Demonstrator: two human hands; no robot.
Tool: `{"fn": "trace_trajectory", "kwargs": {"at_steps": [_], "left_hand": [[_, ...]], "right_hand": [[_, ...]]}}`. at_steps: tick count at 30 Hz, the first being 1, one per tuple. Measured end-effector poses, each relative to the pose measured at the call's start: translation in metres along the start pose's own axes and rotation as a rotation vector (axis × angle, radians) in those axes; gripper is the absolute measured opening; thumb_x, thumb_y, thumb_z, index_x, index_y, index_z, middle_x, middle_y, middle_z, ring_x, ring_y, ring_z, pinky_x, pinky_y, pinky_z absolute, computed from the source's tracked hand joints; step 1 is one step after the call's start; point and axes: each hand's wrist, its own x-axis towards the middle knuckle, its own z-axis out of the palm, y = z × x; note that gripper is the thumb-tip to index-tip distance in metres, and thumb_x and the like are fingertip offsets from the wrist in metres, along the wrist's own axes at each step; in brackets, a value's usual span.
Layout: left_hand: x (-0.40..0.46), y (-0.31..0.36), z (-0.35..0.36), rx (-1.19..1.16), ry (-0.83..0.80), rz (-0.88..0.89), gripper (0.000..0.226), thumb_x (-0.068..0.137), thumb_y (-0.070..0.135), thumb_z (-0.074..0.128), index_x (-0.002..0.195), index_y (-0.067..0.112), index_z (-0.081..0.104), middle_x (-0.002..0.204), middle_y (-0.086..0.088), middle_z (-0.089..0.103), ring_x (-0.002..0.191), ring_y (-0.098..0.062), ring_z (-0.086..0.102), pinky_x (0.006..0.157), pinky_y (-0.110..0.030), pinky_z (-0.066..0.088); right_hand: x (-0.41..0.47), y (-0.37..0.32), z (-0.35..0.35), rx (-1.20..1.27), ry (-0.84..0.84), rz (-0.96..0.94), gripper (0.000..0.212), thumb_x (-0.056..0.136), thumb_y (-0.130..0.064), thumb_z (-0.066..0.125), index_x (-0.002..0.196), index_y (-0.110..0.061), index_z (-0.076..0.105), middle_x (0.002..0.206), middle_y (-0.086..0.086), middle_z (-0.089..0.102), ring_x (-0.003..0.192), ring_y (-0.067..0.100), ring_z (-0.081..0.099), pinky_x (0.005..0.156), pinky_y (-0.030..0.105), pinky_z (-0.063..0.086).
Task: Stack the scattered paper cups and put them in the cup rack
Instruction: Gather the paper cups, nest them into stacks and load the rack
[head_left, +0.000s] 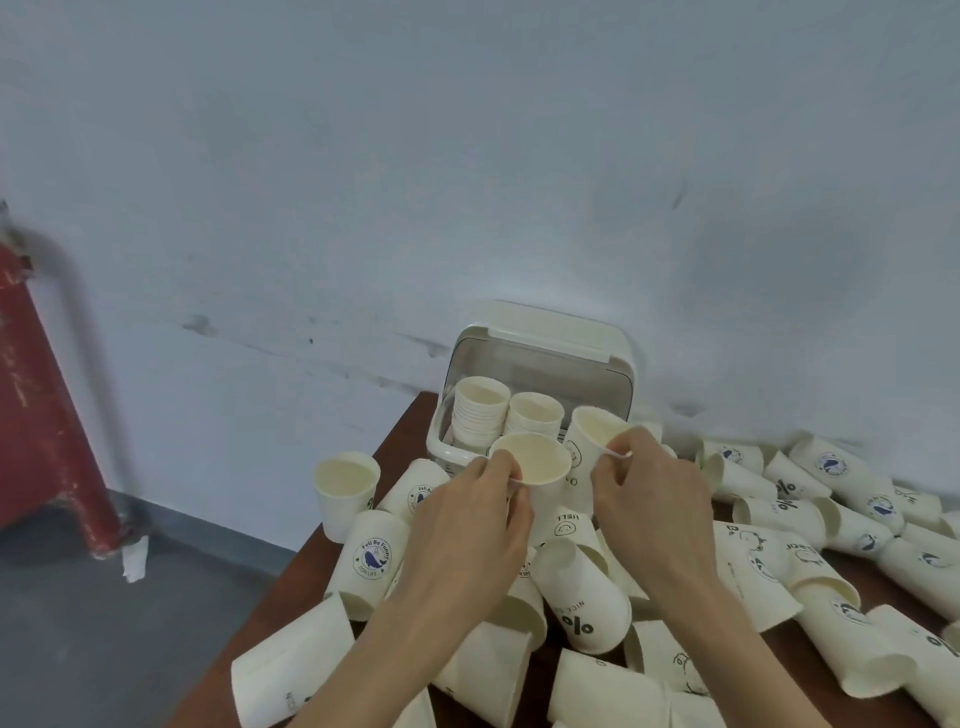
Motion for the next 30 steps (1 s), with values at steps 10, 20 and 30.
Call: {"fn": "trace_trajectory", "kwargs": {"at_steps": [10,20,30], "left_hand": [[0.012,-0.019,-0.008,-0.029,0.074,-0.080,0.011,0.096,0.034,0.040,0.098,0.026,0.048,0.091,0.011,0.057,0.078,-0.012,0.056,0.068,-0.034,0.048],[0.015,-0.032,-0.012,-0.035,0.071,-0.089,0.010,0.097,0.034,0.040,0.096,0.028,0.047,0.088,0.012,0.055,0.077,-0.012,0.054,0.070,-0.035,0.049],[0.019,-0.051,-0.013,-0.010,0.078,-0.086,0.008,0.097,0.034,0.040,0.094,0.029,0.046,0.083,0.012,0.053,0.070,-0.009,0.053,0.061,-0.025,0.044]], "right_hand": [[0.081,-0.020,0.028,-0.044,0.018,-0.206,0.016,0.097,-0.015,0.041,0.103,-0.009,0.054,0.081,0.007,0.059,0.077,0.030,0.056,0.066,0.042,0.047],[0.097,-0.010,0.065,-0.206,-0.102,-0.245,0.016,0.098,-0.016,0.036,0.104,-0.010,0.049,0.080,0.008,0.063,0.072,0.030,0.058,0.060,0.041,0.048],[0.104,-0.006,0.093,-0.303,-0.190,-0.201,0.024,0.093,-0.009,0.040,0.109,-0.014,0.058,0.091,0.012,0.067,0.080,0.032,0.062,0.069,0.040,0.052]]}}
